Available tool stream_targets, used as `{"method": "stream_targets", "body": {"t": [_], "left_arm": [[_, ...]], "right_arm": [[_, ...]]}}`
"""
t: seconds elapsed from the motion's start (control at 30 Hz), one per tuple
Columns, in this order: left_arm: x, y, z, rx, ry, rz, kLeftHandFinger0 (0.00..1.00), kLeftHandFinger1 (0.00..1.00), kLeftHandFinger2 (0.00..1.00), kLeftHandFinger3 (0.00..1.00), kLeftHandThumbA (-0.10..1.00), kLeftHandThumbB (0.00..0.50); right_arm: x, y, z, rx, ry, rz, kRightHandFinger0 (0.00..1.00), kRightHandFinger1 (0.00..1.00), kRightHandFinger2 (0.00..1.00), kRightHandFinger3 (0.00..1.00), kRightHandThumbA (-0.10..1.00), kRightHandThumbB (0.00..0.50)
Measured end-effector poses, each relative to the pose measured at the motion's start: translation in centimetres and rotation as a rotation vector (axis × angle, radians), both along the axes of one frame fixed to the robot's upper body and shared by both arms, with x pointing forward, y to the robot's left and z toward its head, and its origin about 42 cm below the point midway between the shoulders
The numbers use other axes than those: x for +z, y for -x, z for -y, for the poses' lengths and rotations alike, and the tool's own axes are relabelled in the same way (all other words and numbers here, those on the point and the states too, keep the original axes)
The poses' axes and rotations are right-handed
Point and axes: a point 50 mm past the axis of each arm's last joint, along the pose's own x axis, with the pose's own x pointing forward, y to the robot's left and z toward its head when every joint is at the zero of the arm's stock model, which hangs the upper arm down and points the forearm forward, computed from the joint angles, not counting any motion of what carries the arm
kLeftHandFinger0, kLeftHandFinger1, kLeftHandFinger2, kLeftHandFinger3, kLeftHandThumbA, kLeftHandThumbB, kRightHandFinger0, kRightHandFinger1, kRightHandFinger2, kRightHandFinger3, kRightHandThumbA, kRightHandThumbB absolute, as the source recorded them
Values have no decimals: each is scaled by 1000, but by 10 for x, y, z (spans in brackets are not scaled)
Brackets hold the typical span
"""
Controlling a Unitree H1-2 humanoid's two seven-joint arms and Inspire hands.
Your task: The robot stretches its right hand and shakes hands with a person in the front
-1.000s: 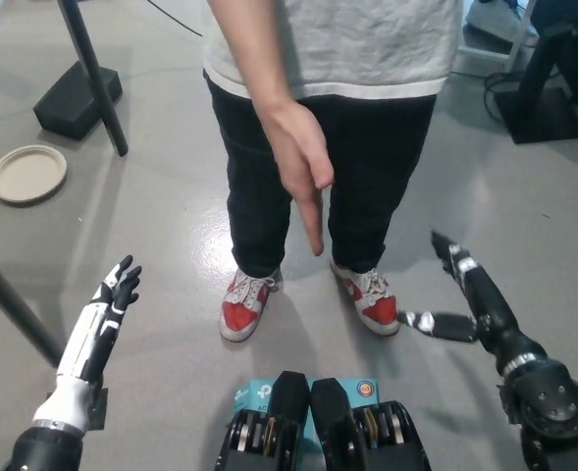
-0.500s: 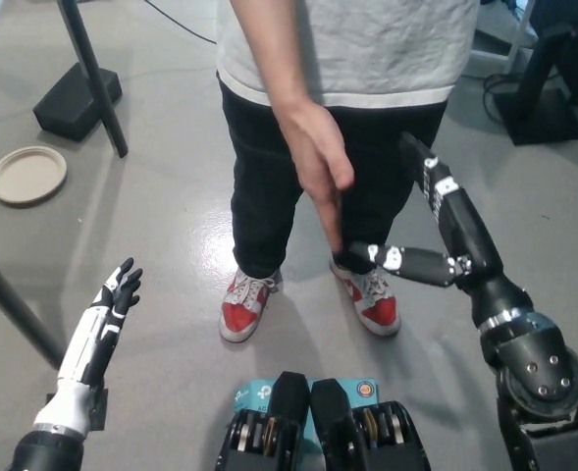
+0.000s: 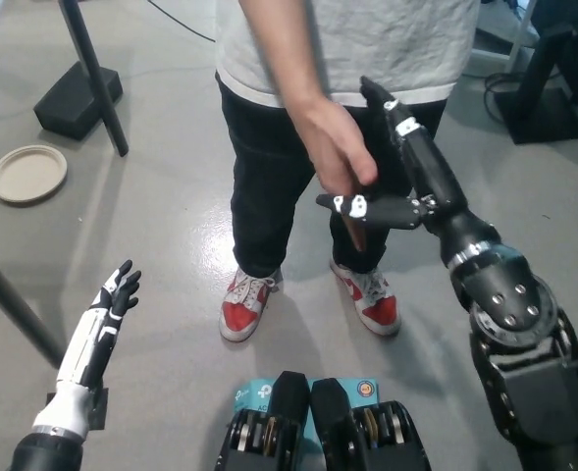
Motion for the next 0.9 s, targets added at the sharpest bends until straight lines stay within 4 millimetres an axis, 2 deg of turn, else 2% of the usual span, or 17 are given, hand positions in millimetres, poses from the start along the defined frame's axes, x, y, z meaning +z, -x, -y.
{"method": "stream_targets", "body": {"t": [0.1, 0.13, 0.3, 0.37, 0.4, 0.53, 0.63, 0.9], "left_arm": [[0, 0, 0, 0, 0, 1, 1000, 1000, 1000, 1000, 974, 111], [0, 0, 0, 0, 0, 1, 1000, 1000, 1000, 1000, 977, 102], [0, 0, 0, 0, -1, 1, 1000, 1000, 1000, 1000, 978, 104], [0, 0, 0, 0, -1, 1, 1000, 1000, 1000, 1000, 977, 106], [0, 0, 0, 0, -1, 1, 1000, 1000, 1000, 1000, 977, 109], [0, 0, 0, 0, -1, 2, 1000, 1000, 1000, 1000, 970, 107], [1, -1, 0, 0, 0, 3, 1000, 1000, 1000, 1000, 967, 113], [2, -2, 0, -1, 0, 9, 1000, 1000, 1000, 1000, 971, 120]], "right_arm": [[-11, -13, -4, -5, 15, -57, 1000, 1000, 1000, 1000, 1000, 356], [-13, -14, -5, -4, 15, -64, 1000, 1000, 1000, 1000, 1000, 372], [-18, -29, -14, -2, 22, -112, 1000, 1000, 1000, 1000, 1000, 380], [-17, -35, -17, -2, 30, -122, 1000, 1000, 1000, 1000, 1000, 380], [-16, -37, -17, -2, 33, -125, 1000, 1000, 1000, 1000, 1000, 362], [-10, -48, -20, -7, 44, -134, 1000, 1000, 1000, 1000, 1000, 391], [-3, -53, -23, -6, 50, -125, 1000, 1000, 1000, 1000, 1000, 392], [9, -56, -32, 2, 58, -96, 1000, 1000, 1000, 1000, 1000, 412]]}}
